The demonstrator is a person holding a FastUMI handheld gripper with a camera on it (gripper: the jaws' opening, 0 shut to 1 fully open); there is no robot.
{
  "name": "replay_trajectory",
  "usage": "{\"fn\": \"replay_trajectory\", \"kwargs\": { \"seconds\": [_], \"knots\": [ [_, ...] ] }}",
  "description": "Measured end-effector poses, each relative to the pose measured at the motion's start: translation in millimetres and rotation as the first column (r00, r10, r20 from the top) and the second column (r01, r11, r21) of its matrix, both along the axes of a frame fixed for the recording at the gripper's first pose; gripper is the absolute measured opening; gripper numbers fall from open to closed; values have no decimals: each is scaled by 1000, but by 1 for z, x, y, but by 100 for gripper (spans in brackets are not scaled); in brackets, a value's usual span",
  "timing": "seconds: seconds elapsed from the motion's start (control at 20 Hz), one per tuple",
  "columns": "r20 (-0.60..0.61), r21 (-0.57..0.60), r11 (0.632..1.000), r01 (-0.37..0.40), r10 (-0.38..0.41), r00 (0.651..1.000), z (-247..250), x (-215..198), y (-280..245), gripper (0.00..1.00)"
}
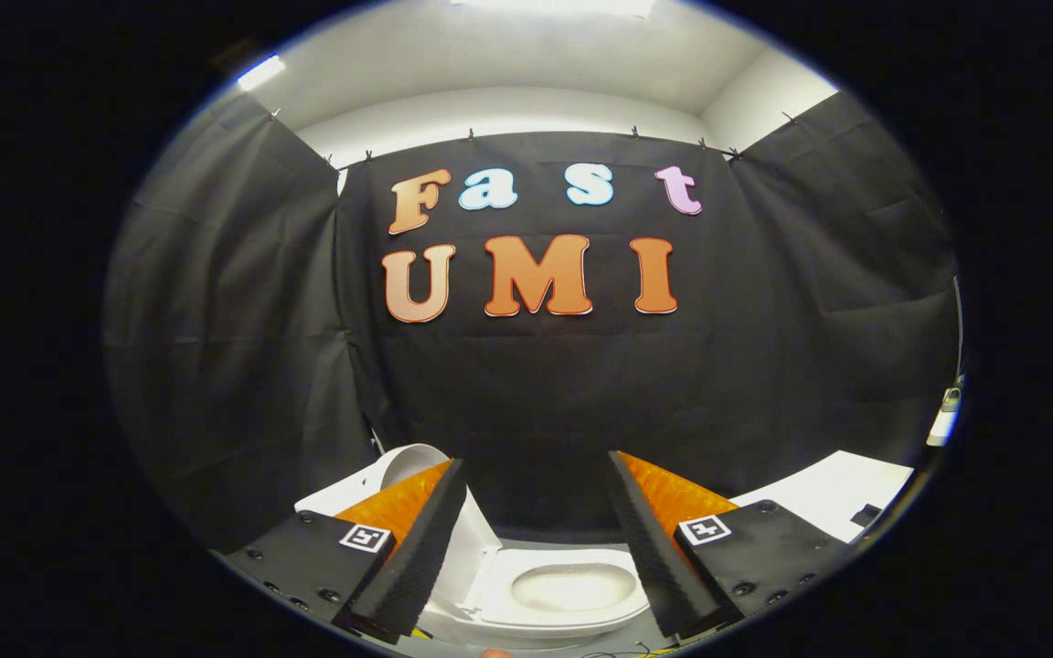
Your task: Open the toilet lid.
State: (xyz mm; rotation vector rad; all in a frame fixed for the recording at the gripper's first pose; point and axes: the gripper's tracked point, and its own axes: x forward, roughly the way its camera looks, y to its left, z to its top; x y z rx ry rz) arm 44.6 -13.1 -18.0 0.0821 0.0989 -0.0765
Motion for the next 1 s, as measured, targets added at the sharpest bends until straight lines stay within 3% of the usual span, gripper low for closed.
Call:
{"fn": "replay_trajectory", "kwargs": {
  "seconds": [1.0],
  "knots": [
    [1, 8, 1000, -10, 10, 1000, -5, 1, -4, 99]
  ]
}}
